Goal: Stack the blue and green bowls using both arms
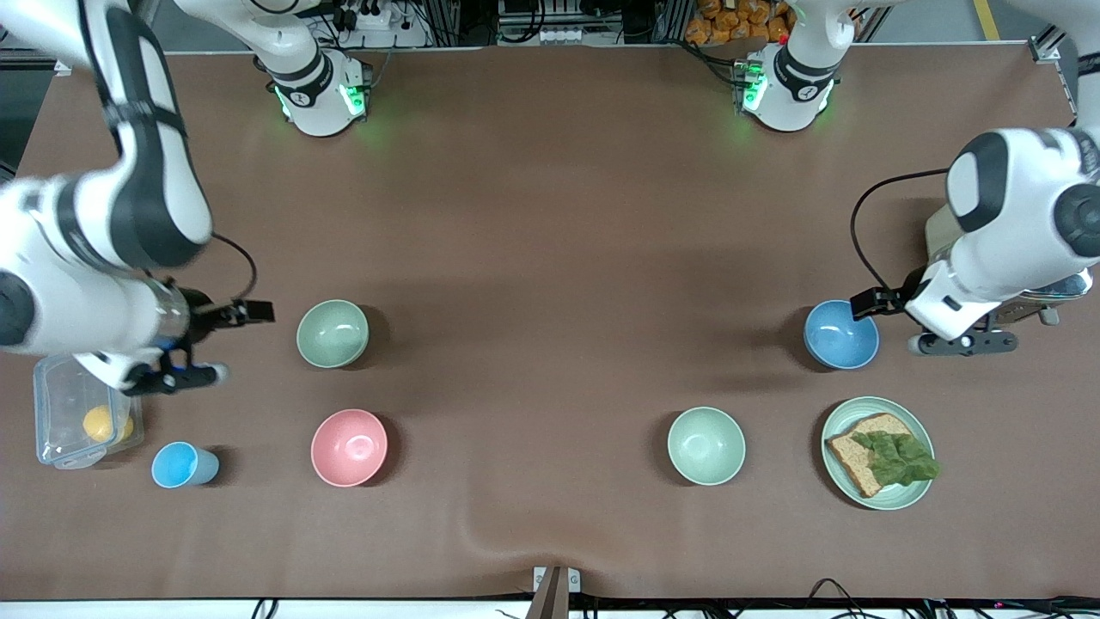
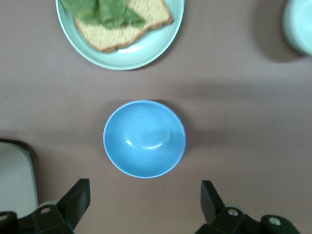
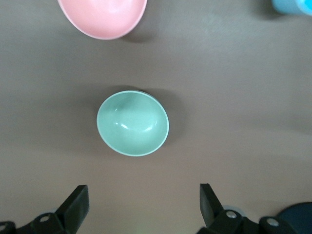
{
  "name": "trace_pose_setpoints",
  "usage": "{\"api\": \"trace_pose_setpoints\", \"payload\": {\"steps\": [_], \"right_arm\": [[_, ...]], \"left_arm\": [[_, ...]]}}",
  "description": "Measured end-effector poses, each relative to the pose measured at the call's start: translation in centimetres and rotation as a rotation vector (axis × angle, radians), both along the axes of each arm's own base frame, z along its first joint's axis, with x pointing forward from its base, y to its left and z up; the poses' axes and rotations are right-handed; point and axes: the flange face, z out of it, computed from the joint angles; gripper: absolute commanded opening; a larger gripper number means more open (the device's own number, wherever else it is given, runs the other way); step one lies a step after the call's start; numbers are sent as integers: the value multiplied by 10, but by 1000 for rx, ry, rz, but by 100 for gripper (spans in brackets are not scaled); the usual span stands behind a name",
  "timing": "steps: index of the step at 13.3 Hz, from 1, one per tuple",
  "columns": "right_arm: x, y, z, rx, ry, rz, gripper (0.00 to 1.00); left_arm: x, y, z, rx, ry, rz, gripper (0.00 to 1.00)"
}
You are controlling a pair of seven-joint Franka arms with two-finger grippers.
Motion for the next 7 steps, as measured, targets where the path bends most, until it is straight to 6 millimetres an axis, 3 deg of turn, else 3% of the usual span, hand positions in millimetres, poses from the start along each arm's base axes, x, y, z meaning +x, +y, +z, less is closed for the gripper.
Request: {"api": "trace_pose_setpoints", "payload": {"steps": [4,7], "right_arm": [[4,-3,-77,-2,44,13,100],[2,-8,-132,9,-1,51,100]], "left_arm": [[3,25,-61,16,61,22,100],[6,36,-95,21,80,28,100]]}}
